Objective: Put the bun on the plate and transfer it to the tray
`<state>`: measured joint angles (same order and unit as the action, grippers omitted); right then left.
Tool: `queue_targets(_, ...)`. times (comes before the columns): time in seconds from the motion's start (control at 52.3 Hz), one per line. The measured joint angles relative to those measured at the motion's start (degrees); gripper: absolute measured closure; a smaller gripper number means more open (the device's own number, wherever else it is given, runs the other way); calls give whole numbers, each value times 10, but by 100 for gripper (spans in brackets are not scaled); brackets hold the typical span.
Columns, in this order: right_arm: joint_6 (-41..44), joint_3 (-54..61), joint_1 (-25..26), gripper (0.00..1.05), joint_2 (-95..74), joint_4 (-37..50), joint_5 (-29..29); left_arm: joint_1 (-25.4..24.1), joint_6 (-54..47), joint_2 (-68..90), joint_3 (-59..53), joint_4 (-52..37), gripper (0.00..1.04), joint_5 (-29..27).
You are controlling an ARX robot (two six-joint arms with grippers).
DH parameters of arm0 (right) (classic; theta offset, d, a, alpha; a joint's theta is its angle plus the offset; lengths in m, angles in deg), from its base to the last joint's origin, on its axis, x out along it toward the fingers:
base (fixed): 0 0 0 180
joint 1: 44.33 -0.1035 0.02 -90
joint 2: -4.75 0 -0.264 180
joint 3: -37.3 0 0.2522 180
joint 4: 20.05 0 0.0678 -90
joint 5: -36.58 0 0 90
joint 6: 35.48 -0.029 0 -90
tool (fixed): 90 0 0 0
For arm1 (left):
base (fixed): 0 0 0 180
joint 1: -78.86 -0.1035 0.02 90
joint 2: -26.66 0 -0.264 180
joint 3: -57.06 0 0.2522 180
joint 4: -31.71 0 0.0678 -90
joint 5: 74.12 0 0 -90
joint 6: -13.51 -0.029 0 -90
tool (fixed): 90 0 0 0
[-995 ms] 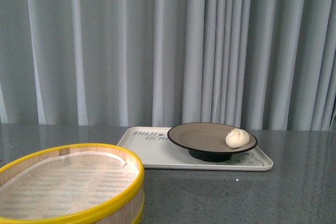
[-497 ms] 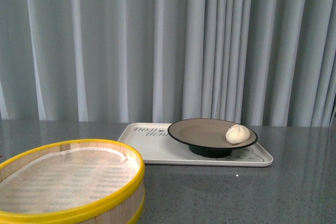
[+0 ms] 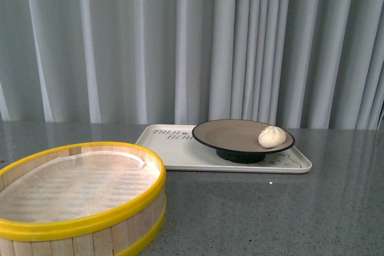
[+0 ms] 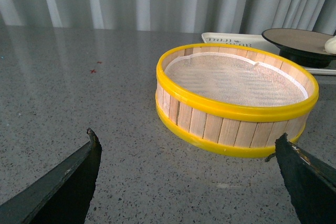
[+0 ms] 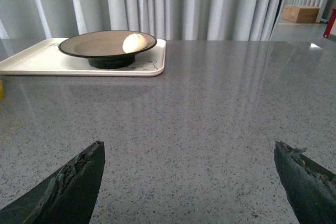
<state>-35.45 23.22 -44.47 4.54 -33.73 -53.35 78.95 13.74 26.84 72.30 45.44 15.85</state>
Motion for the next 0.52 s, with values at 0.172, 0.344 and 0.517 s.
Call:
queue_targets(0.172, 0, 0, 0, 9, 0, 0, 0, 0, 0, 0, 0, 0, 7, 0)
queue_targets(0.344, 0, 0, 0, 9, 0, 0, 0, 0, 0, 0, 0, 0, 7, 0)
queue_targets(0.517, 0, 0, 0, 9, 0, 0, 0, 0, 0, 0, 0, 0, 7, 0)
